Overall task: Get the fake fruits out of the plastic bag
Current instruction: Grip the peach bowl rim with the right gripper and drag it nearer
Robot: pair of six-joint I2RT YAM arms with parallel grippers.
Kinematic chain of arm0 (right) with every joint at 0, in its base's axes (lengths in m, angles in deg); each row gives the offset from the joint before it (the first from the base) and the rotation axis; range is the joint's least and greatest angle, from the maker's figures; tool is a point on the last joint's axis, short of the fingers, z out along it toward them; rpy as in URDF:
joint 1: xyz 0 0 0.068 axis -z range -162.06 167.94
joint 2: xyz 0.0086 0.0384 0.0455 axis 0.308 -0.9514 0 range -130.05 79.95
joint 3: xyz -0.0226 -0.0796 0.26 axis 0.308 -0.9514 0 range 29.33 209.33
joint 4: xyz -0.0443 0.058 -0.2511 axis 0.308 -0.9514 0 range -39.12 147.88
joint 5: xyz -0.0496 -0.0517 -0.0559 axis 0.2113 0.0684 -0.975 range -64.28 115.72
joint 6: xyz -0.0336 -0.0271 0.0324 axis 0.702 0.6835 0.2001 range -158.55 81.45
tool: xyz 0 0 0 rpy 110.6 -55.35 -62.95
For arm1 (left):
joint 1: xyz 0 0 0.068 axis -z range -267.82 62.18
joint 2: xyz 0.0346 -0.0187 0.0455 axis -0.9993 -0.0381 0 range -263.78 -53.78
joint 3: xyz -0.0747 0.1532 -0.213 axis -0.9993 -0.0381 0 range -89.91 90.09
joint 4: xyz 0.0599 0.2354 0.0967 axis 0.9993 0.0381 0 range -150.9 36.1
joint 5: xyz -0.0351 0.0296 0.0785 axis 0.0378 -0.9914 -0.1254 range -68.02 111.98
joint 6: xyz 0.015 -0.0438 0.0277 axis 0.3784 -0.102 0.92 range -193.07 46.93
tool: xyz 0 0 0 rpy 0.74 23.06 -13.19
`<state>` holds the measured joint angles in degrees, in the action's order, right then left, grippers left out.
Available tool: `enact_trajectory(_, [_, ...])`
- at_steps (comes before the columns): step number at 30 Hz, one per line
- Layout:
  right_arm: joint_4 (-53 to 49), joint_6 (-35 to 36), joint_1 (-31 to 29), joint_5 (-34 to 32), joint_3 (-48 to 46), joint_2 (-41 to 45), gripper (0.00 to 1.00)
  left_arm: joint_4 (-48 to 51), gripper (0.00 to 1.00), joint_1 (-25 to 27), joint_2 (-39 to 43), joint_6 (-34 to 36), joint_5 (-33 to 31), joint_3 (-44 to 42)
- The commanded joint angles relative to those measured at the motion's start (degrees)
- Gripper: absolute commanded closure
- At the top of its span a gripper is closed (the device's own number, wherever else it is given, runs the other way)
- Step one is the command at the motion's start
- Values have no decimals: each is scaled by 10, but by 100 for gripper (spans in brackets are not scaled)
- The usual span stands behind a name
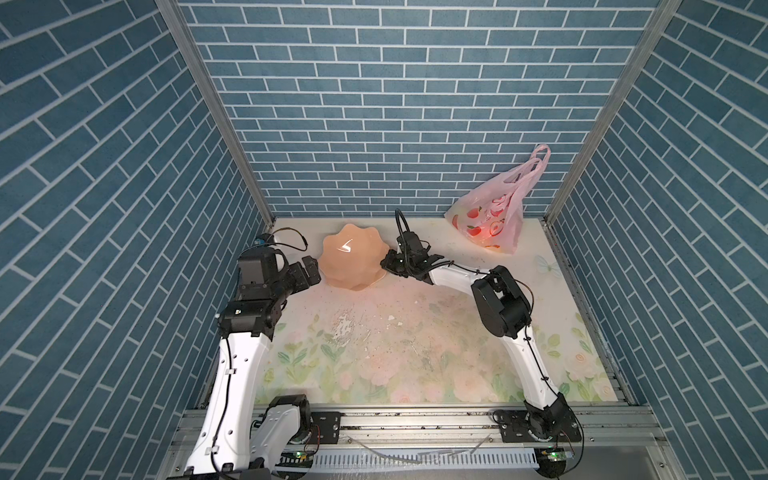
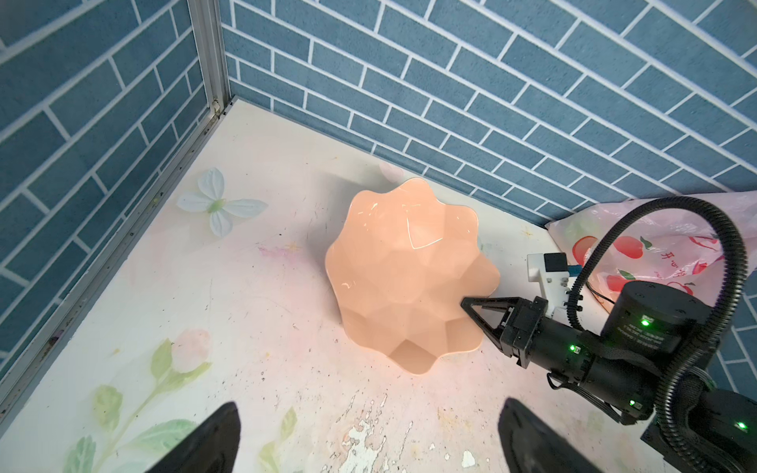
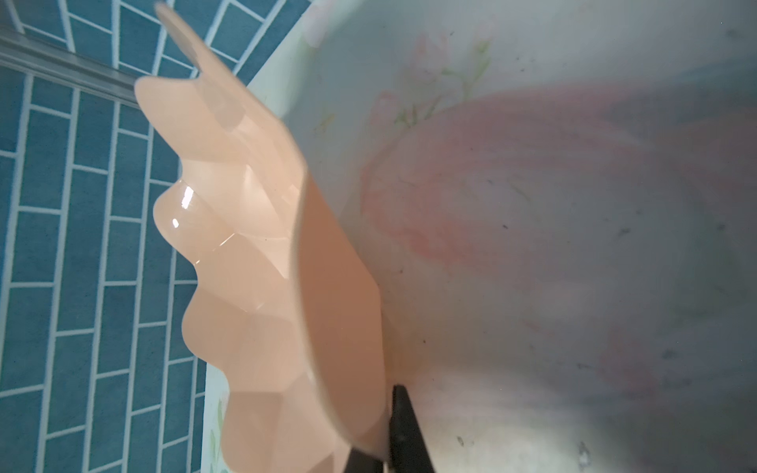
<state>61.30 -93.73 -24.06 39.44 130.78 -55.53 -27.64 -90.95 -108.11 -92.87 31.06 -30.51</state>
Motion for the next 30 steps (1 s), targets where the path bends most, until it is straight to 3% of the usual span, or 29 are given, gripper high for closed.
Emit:
enact_trajectory(1, [-11, -7, 0, 4, -27, 20, 100, 13, 1, -3, -1, 9, -6, -2])
enact_trajectory(6, [31, -42, 24, 24, -130, 93, 100, 23, 1, -3, -2, 15, -14, 4])
enact_trajectory(11, [14, -43, 70, 22, -289, 241, 100, 26, 1, -4, -1, 16, -14, 7])
enact_trajectory(17, [-150, 20, 113, -49, -470, 466, 100, 29, 1, -5, -2, 17, -9, 11])
enact_trajectory(22, [-266, 27, 144, -84, -587, 642, 100, 32, 1, -6, -10, 17, 3, 15])
enact_trajectory(30, [-353, 11, 202, -91, -695, 812, 100, 31, 1, -6, -16, 18, 15, 14])
